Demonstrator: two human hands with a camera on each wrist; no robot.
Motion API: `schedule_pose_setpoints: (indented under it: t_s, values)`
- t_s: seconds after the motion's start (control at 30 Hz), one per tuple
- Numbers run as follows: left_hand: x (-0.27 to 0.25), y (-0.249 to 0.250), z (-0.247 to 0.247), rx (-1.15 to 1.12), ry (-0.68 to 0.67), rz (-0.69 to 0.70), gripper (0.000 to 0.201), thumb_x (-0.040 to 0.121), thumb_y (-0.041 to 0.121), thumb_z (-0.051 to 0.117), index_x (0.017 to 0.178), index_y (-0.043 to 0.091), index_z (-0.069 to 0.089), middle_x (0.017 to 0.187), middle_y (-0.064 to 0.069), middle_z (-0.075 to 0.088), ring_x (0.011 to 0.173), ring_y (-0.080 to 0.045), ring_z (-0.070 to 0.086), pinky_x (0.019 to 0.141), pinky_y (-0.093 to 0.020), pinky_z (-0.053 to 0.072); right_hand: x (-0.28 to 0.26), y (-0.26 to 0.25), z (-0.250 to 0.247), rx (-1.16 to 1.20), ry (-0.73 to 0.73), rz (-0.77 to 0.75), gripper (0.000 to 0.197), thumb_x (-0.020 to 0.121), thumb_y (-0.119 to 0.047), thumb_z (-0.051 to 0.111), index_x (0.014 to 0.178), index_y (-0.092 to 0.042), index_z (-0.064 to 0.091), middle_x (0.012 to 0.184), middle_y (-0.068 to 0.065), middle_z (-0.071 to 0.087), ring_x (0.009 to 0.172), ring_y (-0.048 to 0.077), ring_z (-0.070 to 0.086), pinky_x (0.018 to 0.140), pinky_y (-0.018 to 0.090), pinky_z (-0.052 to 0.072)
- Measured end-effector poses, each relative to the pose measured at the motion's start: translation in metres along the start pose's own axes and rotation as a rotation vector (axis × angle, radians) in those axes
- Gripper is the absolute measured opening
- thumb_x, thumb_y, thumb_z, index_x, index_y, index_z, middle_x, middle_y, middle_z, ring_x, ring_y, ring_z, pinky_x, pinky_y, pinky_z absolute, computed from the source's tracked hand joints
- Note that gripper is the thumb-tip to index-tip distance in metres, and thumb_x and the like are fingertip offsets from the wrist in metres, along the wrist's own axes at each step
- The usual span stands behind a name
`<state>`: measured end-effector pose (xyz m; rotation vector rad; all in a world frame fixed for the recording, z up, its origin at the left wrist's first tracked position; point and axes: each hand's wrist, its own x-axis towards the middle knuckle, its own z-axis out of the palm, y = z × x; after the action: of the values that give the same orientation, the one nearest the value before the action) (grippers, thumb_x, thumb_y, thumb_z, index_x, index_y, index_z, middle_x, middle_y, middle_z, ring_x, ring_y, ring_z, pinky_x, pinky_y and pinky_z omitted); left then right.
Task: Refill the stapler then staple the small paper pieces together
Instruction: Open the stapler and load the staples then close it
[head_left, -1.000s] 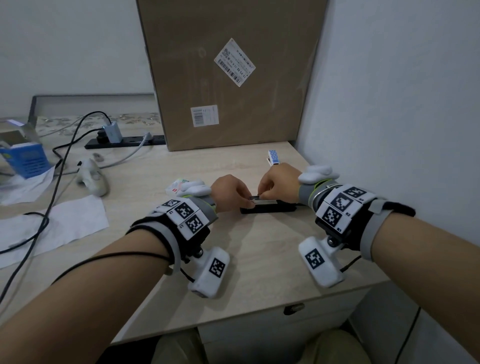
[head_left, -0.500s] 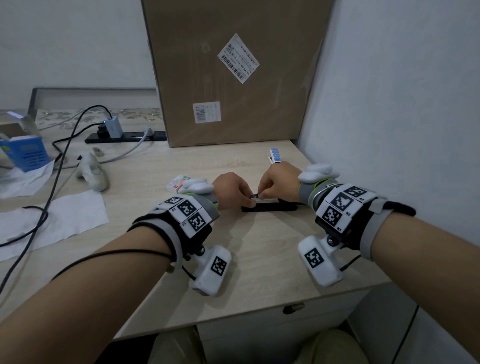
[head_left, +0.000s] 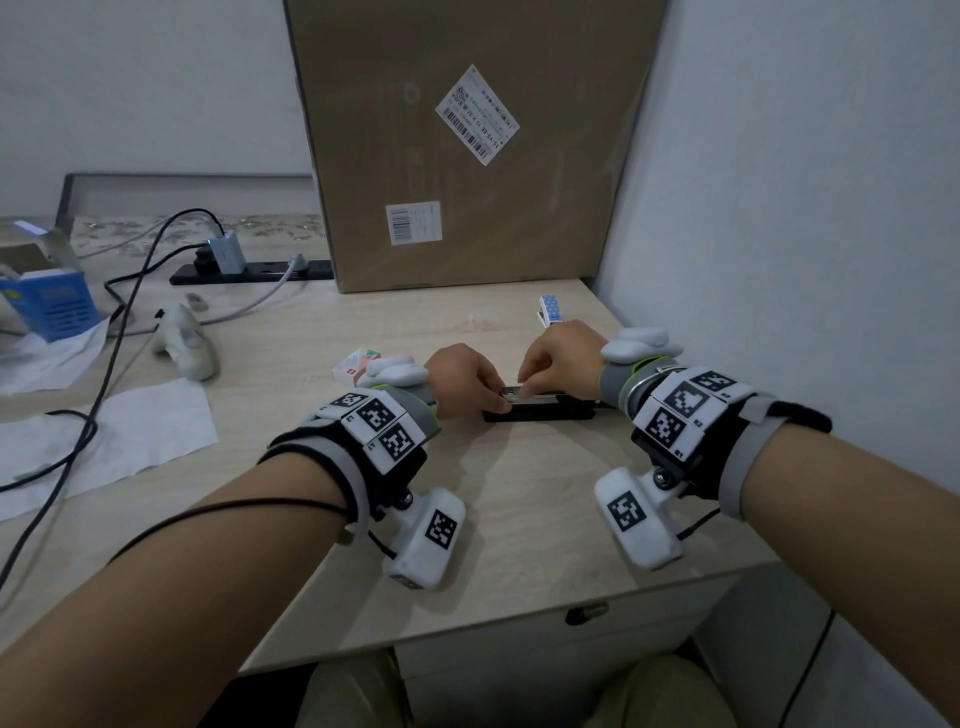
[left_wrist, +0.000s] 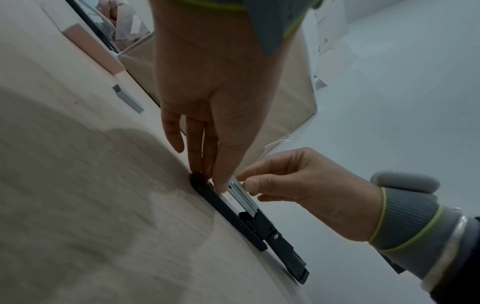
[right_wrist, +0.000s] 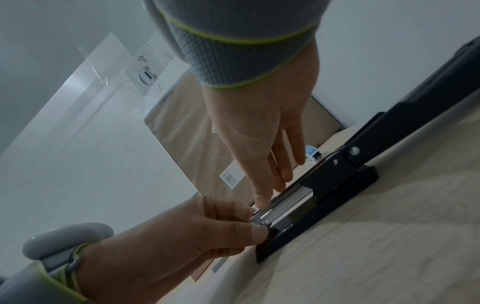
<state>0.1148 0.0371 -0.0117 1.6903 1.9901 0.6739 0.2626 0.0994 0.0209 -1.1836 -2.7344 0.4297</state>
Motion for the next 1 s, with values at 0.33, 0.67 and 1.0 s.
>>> schedule_pose_setpoints:
  t_s: [0.33, 0.67, 1.0]
  values:
    - [-0.001, 0.003, 0.000, -0.003, -0.002, -0.014, 0.021, 0.071, 0.023, 0.078, 0.089, 0.012, 0.076, 0.079, 0.001, 0.066, 0.077, -0.013, 0.058, 0.067, -0.022, 0.043, -0.032, 0.056, -0.029, -0.019, 0.230, 0.223, 0.034, 0.086, -0.043, 0.060, 0.090, -0.012, 0.073, 0.094, 0.007, 0.071, 0.083, 0.019, 0.057, 0.075, 0.031, 0.044]
    - [0.000, 0.001, 0.002, -0.032, 0.020, -0.011, 0.019, 0.071, 0.020, 0.078, 0.087, 0.010, 0.077, 0.081, 0.000, 0.068, 0.080, -0.014, 0.058, 0.062, -0.016, 0.042, -0.081, 0.116, -0.033, 0.022, -0.028, 0.400, 0.055, 0.082, -0.043, 0.067, 0.128, -0.016, 0.055, 0.128, 0.007, 0.059, 0.113, 0.023, 0.057, 0.097, 0.030, 0.040]
    - [-0.008, -0.012, 0.007, -0.060, -0.009, 0.053, 0.031, 0.068, 0.020, 0.081, 0.097, 0.013, 0.073, 0.082, 0.002, 0.068, 0.083, -0.014, 0.062, 0.078, -0.019, 0.048, -0.070, 0.137, -0.008, 0.067, 0.101, 0.360, 0.037, 0.080, -0.016, 0.071, 0.115, -0.010, 0.062, 0.117, 0.012, 0.063, 0.109, 0.028, 0.057, 0.082, 0.022, 0.035]
